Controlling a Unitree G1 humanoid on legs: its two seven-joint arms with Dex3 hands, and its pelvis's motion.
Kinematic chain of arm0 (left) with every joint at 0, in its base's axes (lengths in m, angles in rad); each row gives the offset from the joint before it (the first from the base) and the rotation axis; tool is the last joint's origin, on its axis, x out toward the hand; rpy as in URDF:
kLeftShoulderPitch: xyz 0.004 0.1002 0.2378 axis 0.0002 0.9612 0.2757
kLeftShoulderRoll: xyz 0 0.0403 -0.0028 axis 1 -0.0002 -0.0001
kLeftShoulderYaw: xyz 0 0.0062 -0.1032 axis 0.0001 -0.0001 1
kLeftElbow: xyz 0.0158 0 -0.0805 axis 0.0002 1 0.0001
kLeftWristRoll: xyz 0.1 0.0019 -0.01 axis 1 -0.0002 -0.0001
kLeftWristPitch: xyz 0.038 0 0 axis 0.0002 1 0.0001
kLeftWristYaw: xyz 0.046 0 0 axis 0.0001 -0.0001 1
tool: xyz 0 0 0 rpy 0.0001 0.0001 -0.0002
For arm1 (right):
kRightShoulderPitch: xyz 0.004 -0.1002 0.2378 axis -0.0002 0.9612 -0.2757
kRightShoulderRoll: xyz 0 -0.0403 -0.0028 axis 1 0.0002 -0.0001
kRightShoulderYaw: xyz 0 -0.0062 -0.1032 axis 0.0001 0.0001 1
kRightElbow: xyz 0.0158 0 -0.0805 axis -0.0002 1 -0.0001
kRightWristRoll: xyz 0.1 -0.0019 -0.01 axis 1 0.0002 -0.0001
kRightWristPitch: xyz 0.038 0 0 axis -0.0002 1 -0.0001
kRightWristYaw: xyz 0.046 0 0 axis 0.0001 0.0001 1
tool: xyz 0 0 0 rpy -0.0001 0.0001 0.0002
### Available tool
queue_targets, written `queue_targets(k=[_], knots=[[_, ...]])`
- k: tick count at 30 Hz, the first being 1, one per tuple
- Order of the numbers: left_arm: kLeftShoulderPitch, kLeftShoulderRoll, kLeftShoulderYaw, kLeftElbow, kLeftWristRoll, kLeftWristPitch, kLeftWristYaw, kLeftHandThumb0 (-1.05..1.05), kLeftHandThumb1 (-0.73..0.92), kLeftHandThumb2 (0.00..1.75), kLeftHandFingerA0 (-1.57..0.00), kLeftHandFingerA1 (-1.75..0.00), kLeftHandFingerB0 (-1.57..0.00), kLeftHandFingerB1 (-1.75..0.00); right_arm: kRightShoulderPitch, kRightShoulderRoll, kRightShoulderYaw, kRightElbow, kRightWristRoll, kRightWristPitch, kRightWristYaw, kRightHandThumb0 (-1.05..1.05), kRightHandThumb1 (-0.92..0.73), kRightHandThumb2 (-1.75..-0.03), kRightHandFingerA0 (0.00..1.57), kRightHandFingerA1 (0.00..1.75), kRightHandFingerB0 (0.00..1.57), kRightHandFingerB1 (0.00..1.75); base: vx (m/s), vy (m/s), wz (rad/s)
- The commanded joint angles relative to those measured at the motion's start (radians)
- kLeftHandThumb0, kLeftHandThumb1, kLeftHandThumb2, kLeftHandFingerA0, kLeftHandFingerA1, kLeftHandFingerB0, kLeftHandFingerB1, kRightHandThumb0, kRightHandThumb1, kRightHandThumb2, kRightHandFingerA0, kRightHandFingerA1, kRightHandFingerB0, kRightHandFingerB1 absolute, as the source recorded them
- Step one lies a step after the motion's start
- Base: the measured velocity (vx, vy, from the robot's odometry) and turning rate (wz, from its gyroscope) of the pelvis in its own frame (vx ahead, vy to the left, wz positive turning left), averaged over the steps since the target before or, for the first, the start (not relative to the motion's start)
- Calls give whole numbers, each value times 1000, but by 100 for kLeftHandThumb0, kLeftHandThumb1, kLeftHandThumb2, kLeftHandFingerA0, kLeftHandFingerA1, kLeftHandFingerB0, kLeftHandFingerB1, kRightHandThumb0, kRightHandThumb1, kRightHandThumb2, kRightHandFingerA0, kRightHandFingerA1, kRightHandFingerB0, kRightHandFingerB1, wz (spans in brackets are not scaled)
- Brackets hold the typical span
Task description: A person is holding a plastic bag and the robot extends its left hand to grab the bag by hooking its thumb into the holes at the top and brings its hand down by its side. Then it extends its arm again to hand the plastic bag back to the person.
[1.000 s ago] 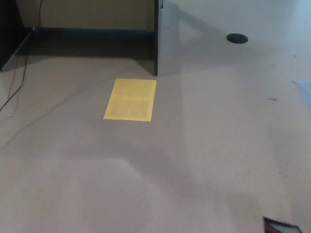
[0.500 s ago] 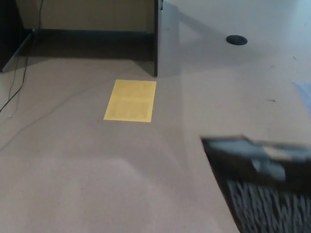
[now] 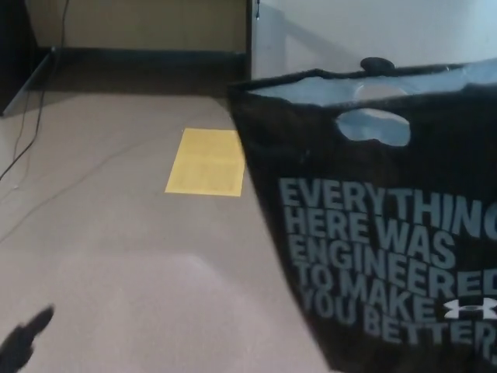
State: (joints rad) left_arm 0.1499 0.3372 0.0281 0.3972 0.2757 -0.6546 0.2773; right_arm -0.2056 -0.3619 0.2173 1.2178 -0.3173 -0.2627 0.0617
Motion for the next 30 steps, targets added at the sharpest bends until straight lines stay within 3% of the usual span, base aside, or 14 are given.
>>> queue_targets(k=[1,6,17,18,19,27,28,30], knots=[[-95,16,52,-734,45,248,-134,-72,43,79,0,-12,0,0,37,-17,-8,15,0,-14,-19,-39,-68,-60,71,46,62,41,0,0,0],[-312,20,14,-792,57,365,-199,-72,44,79,0,0,0,0,6,-21,-8,11,-4,1,-22,-44,-64,-63,68,47,59,41,0,0,0],[-575,-67,-91,-834,255,505,-250,-75,44,82,0,-3,0,-12,5,-20,-14,8,2,-7,-25,-39,-68,-61,69,46,64,41,0,0,0],[-569,-77,-103,-844,265,515,-255,-74,52,57,0,-3,0,-13,18,-21,-15,6,4,-15,-25,-38,-68,-61,69,46,63,41,0,0,0],[-571,-86,-114,-845,269,525,-258,-73,43,81,0,-4,0,-11,20,-21,-16,5,4,-17,-25,-38,-68,-60,69,46,63,41,0,0,0],[-534,-152,-209,-801,302,541,-253,-72,43,78,0,0,0,-8,23,-24,-4,-5,-9,-22,-27,-43,-64,-63,67,47,58,41,0,0,0],[-521,-157,-219,-809,325,554,-255,-70,41,80,0,-7,0,-12,25,-25,-4,-7,-9,-18,-28,-43,-64,-63,67,47,58,41,0,0,0],[-518,-163,-227,-807,343,561,-255,-73,38,71,0,-7,0,-12,17,-23,-5,-5,-9,-10,-29,-44,-63,-64,67,47,58,42,0,0,0]])
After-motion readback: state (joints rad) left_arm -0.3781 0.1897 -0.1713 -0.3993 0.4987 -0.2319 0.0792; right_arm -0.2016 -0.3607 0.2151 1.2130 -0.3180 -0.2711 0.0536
